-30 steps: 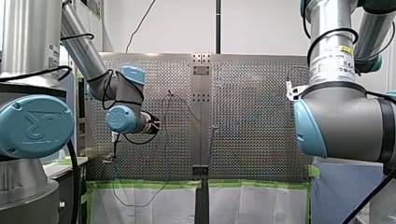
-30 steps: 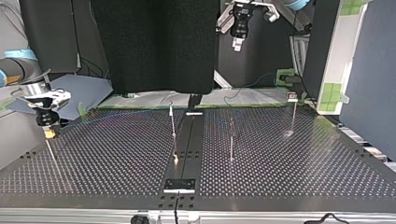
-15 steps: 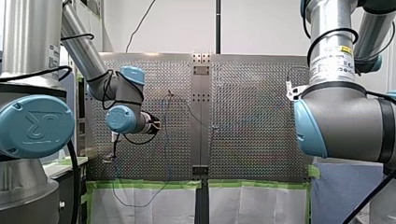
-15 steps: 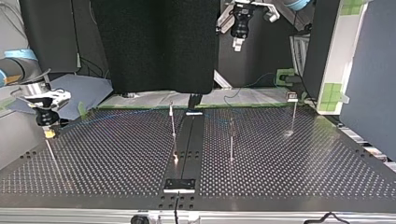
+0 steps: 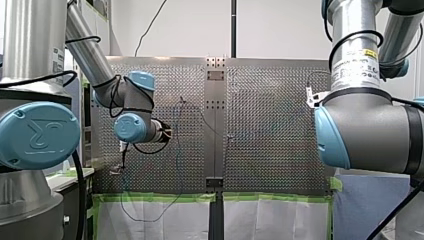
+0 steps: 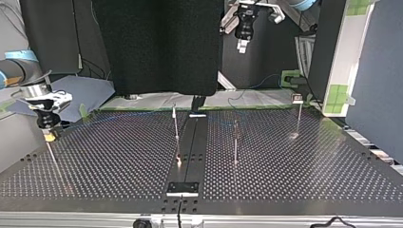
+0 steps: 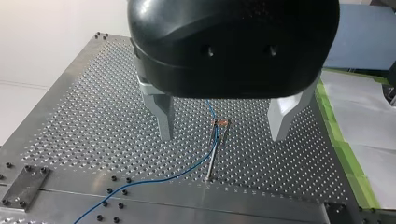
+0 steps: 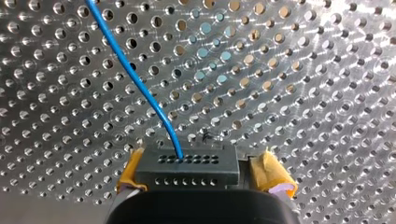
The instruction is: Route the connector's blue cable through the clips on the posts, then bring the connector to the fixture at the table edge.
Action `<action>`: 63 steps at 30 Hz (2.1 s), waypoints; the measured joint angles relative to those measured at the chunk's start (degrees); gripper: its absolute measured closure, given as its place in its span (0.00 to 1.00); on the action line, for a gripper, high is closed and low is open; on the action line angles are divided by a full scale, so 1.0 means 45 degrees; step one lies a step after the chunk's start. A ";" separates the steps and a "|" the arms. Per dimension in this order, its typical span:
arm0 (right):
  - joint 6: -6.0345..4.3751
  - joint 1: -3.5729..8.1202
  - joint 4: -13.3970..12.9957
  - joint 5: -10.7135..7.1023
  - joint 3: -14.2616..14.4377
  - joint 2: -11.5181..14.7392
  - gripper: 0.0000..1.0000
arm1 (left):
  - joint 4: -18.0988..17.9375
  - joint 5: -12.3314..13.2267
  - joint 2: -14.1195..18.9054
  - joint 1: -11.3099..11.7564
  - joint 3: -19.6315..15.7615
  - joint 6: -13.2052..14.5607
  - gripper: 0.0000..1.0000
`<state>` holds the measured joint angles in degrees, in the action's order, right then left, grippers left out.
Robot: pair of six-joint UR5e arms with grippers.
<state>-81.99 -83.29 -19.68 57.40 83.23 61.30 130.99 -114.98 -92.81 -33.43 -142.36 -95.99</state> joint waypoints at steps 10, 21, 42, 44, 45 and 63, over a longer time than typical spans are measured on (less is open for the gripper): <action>0.0000 0.0000 0.0000 -0.0001 0.0000 0.0000 0.00 | -0.0563 -0.0038 0.0002 -0.0061 0.0080 0.0899 0.00; 0.0001 0.0000 -0.0001 0.0000 0.0000 0.0000 0.00 | -0.1102 -0.0242 -0.0001 -0.0010 -0.0297 0.1275 0.00; 0.0000 0.0000 0.0000 0.0000 -0.0001 0.0000 0.00 | -0.1206 -0.0259 -0.0006 0.0003 -0.0393 0.1313 0.00; 0.0000 0.0000 -0.0001 0.0000 0.0001 0.0000 0.00 | -0.1206 -0.0259 -0.0006 0.0003 -0.0393 0.1313 0.00; 0.0000 0.0000 -0.0001 -0.0001 0.0000 0.0000 0.00 | -0.1206 -0.0259 -0.0006 0.0002 -0.0393 0.1313 0.00; 0.0000 0.0000 -0.0001 0.0000 0.0000 0.0000 0.00 | -0.1206 -0.0259 -0.0006 0.0003 -0.0392 0.1313 0.00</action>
<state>-81.99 -83.29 -19.68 57.39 83.23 61.30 125.56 -116.14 -92.84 -33.42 -144.13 -90.08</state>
